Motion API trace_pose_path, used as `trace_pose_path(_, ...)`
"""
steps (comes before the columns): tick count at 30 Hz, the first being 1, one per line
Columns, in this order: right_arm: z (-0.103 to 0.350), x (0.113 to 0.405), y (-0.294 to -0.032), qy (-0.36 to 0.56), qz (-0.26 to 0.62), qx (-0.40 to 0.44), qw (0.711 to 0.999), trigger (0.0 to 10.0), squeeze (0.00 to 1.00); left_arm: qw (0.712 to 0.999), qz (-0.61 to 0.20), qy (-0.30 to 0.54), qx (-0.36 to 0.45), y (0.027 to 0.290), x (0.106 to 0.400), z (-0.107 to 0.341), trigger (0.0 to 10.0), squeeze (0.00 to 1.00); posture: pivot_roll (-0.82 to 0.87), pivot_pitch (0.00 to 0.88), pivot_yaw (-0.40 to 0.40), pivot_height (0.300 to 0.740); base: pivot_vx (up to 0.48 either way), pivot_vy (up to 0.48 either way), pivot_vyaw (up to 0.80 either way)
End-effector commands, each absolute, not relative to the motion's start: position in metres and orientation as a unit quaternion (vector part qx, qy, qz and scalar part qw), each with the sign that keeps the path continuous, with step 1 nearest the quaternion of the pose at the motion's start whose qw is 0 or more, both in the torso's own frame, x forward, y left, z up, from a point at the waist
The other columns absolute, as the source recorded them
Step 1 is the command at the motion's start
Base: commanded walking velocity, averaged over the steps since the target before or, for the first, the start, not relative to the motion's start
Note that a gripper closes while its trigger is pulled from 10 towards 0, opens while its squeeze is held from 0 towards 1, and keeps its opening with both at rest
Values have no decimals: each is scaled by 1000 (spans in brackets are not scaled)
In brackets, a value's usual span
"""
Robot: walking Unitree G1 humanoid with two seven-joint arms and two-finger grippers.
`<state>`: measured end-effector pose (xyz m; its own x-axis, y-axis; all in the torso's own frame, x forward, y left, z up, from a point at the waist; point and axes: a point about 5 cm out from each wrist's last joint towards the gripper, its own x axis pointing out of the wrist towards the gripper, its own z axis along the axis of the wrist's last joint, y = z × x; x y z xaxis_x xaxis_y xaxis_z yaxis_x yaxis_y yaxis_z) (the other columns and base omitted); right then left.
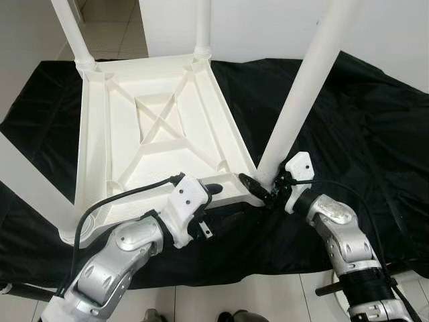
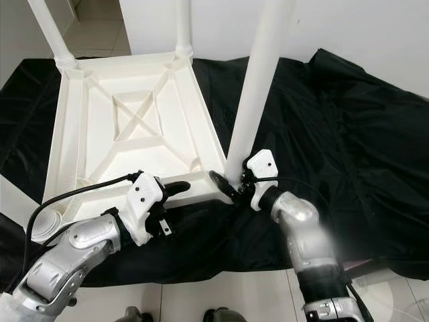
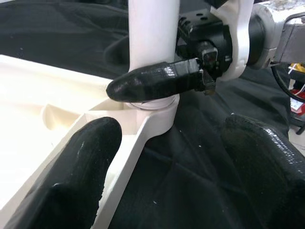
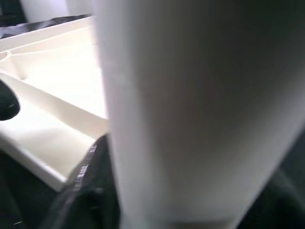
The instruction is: Building children table
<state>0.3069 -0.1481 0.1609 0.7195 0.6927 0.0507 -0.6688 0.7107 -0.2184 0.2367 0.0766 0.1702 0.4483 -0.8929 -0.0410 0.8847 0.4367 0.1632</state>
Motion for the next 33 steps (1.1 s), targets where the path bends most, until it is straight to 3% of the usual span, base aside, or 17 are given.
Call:
trace_pose_path(1,156,308,-150,-50,375,-90,921,0,0,821,-564,-17,86,77,231,168,10000,0,-26,142,-22,740,0,0,0)
trace_pose_path(4,156,308,-152,-50,376,-89,921,0,0,823,-561,-17,87,77,231,169,10000,0,-16,139,-30,740,0,0,0)
trace_pose_path(5,157,308,-151,-51,370,-85,924,4824,0,824,-559,-17,87,78,231,169,10000,0,-16,140,-30,740,0,0,0)
trace_pose_path(6,157,308,-151,-51,370,-85,924,4824,0,824,-559,-17,87,78,231,169,10000,0,-16,140,-30,740,0,0,0)
trace_pose_path(7,157,306,-151,-53,367,-77,925,10000,0,825,-558,-17,88,78,231,168,10000,0,-15,143,-32,740,0,0,0)
trace_pose_path(21,152,296,-133,-48,259,-37,964,10000,0,824,-557,0,104,78,230,159,10000,0,-26,137,-39,740,0,0,0)
trace_pose_path(33,141,274,-99,-28,130,-13,991,10000,0,837,-536,-23,108,76,236,161,10000,0,-17,115,-48,740,0,0,0)
